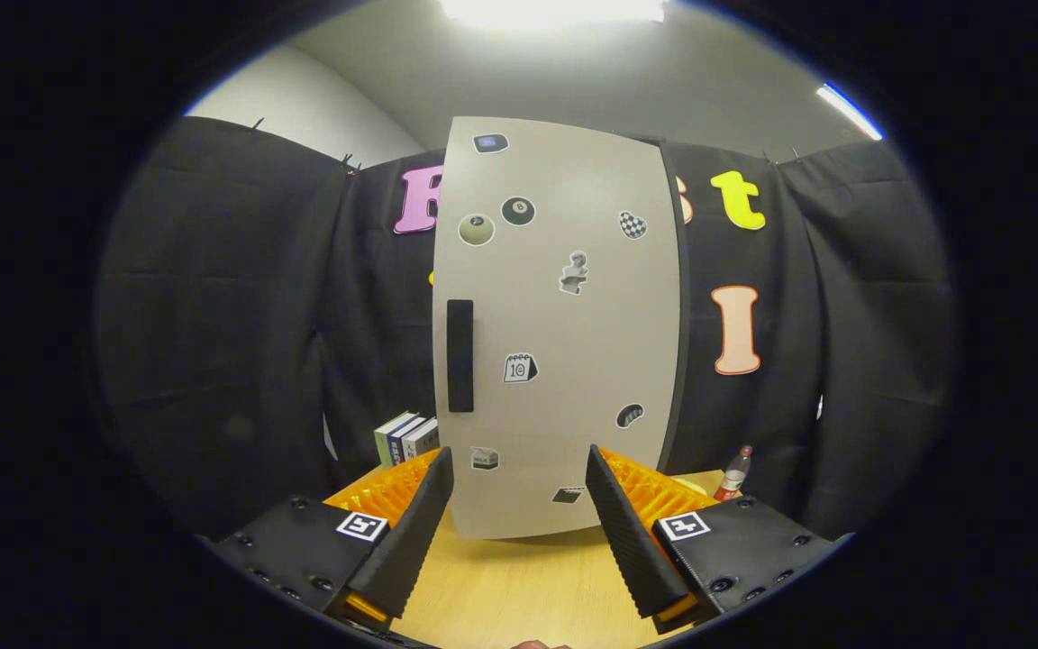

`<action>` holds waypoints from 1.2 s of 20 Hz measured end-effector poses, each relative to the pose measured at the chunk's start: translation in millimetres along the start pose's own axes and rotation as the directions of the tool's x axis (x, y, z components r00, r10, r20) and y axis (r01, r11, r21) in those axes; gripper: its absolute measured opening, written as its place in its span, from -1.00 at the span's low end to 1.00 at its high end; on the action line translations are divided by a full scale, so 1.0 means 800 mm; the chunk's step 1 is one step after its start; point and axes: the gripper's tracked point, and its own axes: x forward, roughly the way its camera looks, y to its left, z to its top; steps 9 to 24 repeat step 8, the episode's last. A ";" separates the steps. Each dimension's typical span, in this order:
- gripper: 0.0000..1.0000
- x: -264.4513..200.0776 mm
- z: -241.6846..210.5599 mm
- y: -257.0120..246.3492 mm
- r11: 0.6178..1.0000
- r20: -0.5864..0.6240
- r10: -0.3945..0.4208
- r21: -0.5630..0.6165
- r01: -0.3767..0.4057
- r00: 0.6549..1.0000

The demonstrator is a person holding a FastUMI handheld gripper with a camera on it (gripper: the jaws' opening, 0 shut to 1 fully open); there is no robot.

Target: Open the shoe cabinet door, grab the shoes and put them into the shoe cabinet, then close the shoe cabinet door.

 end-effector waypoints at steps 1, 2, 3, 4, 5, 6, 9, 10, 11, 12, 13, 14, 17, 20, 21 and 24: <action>0.87 -0.003 0.003 -0.006 1.000 0.013 -0.014 0.005 0.014 1.000; 0.87 -0.007 0.006 -0.013 1.000 0.020 -0.030 0.011 0.029 0.999; 0.87 -0.011 0.007 -0.020 0.999 0.022 -0.047 0.015 0.046 0.999; 0.87 -0.013 0.009 -0.027 0.998 0.022 -0.061 0.018 0.061 0.998; 0.87 -0.015 0.011 -0.034 0.997 0.022 -0.078 0.021 0.077 0.997; 0.87 -0.018 0.013 -0.043 0.995 0.022 -0.095 0.024 0.094 0.995; 0.87 -0.022 0.015 -0.057 0.991 0.023 -0.128 0.036 0.127 0.992; 0.87 -0.022 0.015 -0.057 0.991 0.023 -0.128 0.036 0.127 0.992; 0.87 -0.022 0.015 -0.057 0.991 0.023 -0.128 0.036 0.127 0.992; 0.87 -0.022 0.015 -0.057 0.991 0.023 -0.128 0.036 0.127 0.992; 0.87 -0.022 0.015 -0.057 0.991 0.023 -0.128 0.036 0.127 0.992; 0.87 -0.022 0.015 -0.057 0.991 0.023 -0.128 0.036 0.127 0.992; 0.87 -0.022 0.015 -0.057 0.991 0.023 -0.128 0.036 0.127 0.992; 0.87 -0.022 0.015 -0.057 0.991 0.023 -0.128 0.036 0.127 0.992; 0.87 -0.022 0.015 -0.057 0.991 0.023 -0.128 0.036 0.127 0.992; 0.87 -0.022 0.015 -0.057 0.991 0.023 -0.128 0.036 0.127 0.992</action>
